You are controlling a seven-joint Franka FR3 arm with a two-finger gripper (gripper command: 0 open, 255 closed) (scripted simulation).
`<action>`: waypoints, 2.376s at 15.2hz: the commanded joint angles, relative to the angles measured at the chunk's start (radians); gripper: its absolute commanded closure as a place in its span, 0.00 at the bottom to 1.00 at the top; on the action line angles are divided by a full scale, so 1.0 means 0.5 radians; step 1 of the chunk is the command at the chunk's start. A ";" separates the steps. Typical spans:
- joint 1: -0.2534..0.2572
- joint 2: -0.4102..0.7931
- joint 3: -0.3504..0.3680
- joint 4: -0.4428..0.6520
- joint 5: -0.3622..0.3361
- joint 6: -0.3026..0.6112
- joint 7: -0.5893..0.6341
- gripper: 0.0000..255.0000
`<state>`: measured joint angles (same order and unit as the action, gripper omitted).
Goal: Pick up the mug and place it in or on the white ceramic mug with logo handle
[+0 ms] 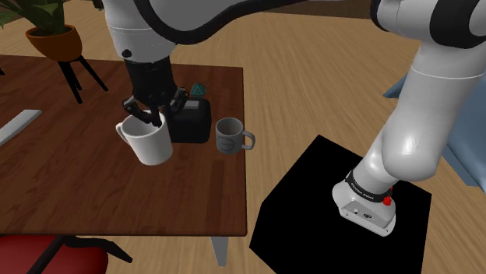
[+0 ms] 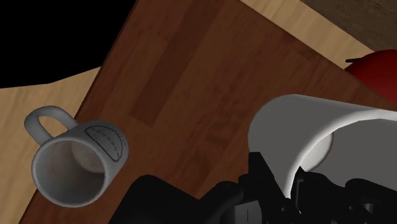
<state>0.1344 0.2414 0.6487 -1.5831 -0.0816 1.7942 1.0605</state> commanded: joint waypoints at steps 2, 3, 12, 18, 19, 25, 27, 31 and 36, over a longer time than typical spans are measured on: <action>-0.134 -0.206 -0.020 -0.206 0.131 0.035 -0.161 1.00; -0.175 -0.276 -0.034 -0.274 0.175 0.043 -0.223 1.00; -0.407 -0.801 -0.283 -0.739 0.461 0.024 -0.777 1.00; -0.503 -1.033 -0.497 -0.934 0.515 -0.034 -1.109 1.00; -0.519 -1.063 -0.533 -0.959 0.516 -0.044 -1.161 1.00; -0.512 -1.051 -0.520 -1.109 0.523 0.117 -1.171 1.00; -0.511 -1.044 -0.514 -1.156 0.524 0.171 -1.173 1.00; -0.508 -1.023 -0.503 -1.245 0.526 0.280 -1.177 1.00; -0.505 -0.986 -0.488 -1.348 0.526 0.418 -1.179 1.00</action>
<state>-0.1180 -0.2595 0.4025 -2.2497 0.1829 1.9878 0.4705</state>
